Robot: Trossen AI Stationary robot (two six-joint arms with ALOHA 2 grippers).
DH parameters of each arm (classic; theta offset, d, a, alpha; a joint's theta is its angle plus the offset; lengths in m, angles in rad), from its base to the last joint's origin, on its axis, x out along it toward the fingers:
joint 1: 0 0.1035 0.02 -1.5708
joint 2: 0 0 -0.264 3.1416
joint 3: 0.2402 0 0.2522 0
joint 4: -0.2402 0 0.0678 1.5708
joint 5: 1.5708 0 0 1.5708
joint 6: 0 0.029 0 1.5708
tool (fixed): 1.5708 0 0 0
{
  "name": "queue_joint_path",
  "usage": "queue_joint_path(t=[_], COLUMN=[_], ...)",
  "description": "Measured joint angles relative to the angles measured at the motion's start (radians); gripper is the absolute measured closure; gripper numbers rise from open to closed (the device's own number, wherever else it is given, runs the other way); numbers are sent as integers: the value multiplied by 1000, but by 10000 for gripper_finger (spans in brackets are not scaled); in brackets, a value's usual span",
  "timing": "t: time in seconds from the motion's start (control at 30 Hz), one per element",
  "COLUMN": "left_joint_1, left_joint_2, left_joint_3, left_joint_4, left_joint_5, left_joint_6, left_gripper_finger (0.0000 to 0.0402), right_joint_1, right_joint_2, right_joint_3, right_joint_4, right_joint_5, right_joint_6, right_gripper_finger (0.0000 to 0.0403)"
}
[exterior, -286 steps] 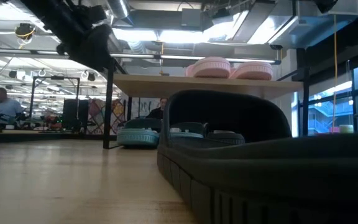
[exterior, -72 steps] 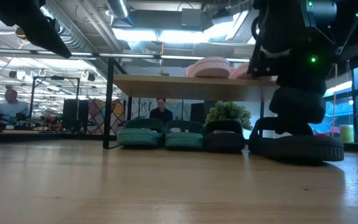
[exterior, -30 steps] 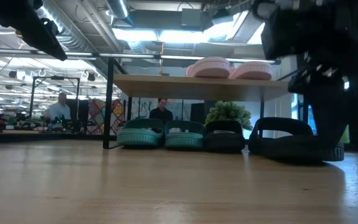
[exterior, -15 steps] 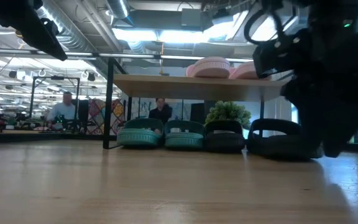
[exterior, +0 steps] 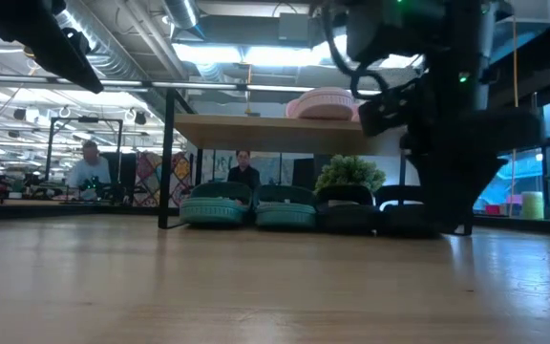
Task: Pick and place slides into the shelf
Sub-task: Put the black slide under the shelf, then return to Home Position
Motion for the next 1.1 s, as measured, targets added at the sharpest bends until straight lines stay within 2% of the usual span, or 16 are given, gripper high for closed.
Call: queue_joint_path(t=[0.3,0.53,0.7,0.9,1.0,1.1], left_joint_1=[0,0,-7,-12,-12,-12], left_joint_2=[0,0,-1,-60,-112,-173], left_joint_3=[0,0,0,0,0,0], left_joint_4=[-4,-5,-3,132,271,382], left_joint_5=[0,0,7,190,282,317], left_joint_6=[0,0,10,102,202,315], left_gripper_finger=[138,138,138,138,138,138], right_joint_1=[-67,-65,-23,49,72,82], right_joint_2=[0,0,0,-13,-78,-180], right_joint_3=[0,0,41,147,186,192], right_joint_4=[-36,-44,-147,-248,-195,-91], right_joint_5=[5,4,0,1,54,137], right_joint_6=[-45,-41,24,9,-50,-154], right_gripper_finger=[179,179,179,179,179,179])
